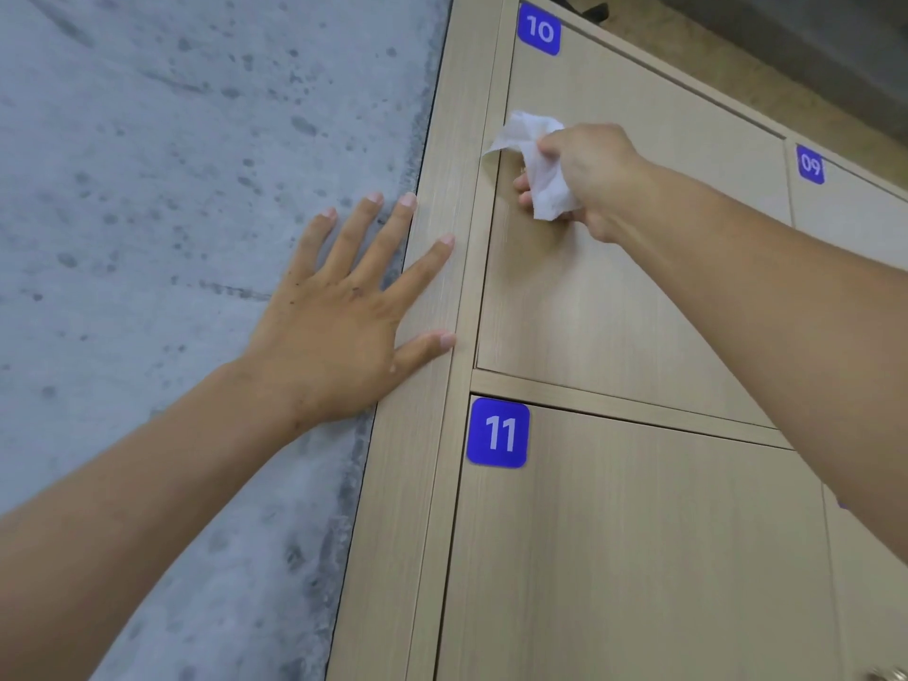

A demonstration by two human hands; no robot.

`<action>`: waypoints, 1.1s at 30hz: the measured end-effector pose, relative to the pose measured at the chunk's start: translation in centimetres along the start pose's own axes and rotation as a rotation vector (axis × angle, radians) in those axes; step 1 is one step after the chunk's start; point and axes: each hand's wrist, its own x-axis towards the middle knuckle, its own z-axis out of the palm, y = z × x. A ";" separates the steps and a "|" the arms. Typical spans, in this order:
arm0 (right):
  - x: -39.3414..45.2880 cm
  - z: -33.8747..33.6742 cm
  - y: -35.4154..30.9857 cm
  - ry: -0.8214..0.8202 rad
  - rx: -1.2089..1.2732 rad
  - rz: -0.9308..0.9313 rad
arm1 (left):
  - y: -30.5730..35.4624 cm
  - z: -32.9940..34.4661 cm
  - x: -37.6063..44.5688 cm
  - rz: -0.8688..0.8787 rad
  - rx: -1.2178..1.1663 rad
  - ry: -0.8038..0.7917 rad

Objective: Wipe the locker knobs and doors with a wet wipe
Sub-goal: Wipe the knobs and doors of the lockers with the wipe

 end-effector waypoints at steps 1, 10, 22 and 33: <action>0.2 0.3 0.0 0.007 0.010 0.013 | 0.0 0.0 0.0 0.001 -0.003 0.000; 2.2 -0.7 3.1 0.391 -1.229 -0.912 | 0.0 0.2 0.0 0.003 0.006 0.016; 3.5 0.9 1.9 0.531 -1.337 -0.755 | -0.1 0.3 0.0 0.011 0.006 0.028; 3.4 -0.8 2.5 0.366 -1.481 -0.998 | -0.1 0.3 -0.1 0.007 -0.005 0.017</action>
